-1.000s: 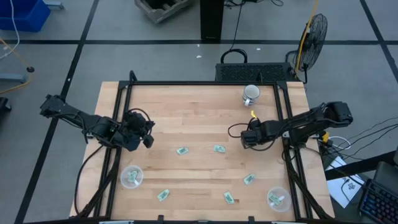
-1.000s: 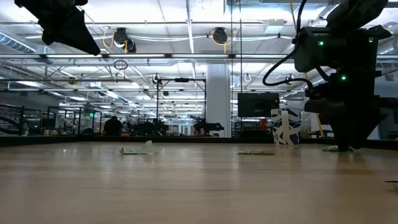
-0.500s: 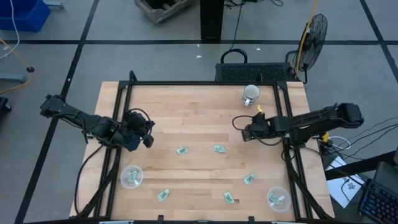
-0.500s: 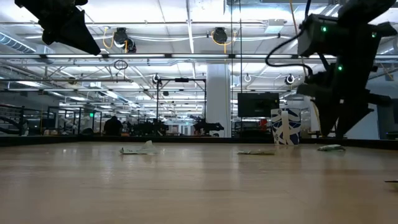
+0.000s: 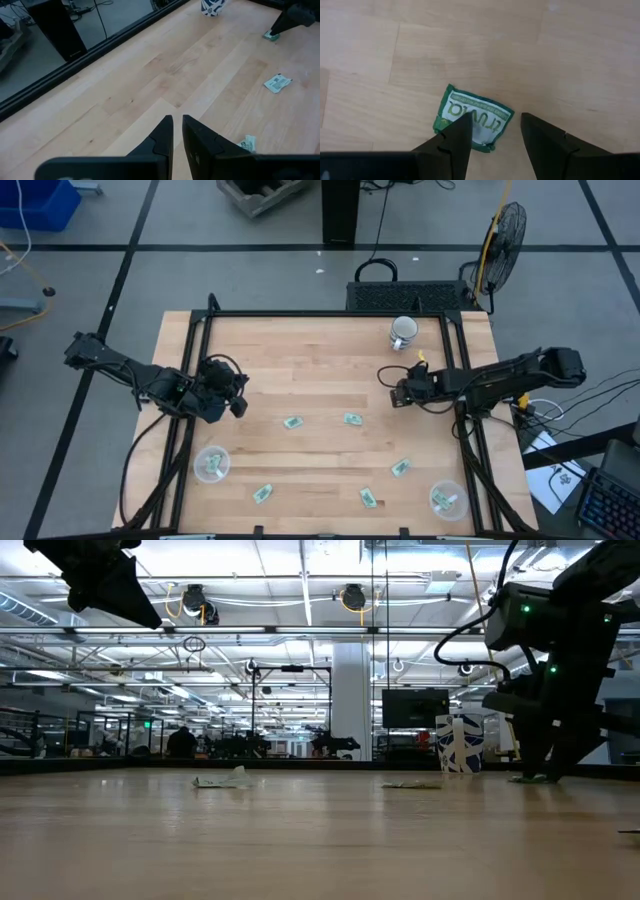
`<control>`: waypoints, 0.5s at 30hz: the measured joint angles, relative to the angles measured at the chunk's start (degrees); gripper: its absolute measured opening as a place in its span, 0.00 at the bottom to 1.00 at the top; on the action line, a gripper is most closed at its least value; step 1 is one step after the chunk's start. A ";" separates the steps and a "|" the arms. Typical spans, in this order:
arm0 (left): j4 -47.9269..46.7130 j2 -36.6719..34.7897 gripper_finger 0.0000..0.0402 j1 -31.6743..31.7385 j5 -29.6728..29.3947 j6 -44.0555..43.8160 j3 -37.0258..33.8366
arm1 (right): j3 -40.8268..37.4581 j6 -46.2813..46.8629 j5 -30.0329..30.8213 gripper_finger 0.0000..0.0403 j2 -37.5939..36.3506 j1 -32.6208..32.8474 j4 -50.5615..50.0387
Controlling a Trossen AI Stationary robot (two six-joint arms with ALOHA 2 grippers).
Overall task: Pick and place Stevia / Truvia into bins
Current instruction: Put the truvia packet into the bottom transparent container
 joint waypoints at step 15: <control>-0.02 -0.01 0.12 0.00 0.02 -0.02 0.00 | -0.20 -7.41 0.66 0.25 0.07 0.00 2.56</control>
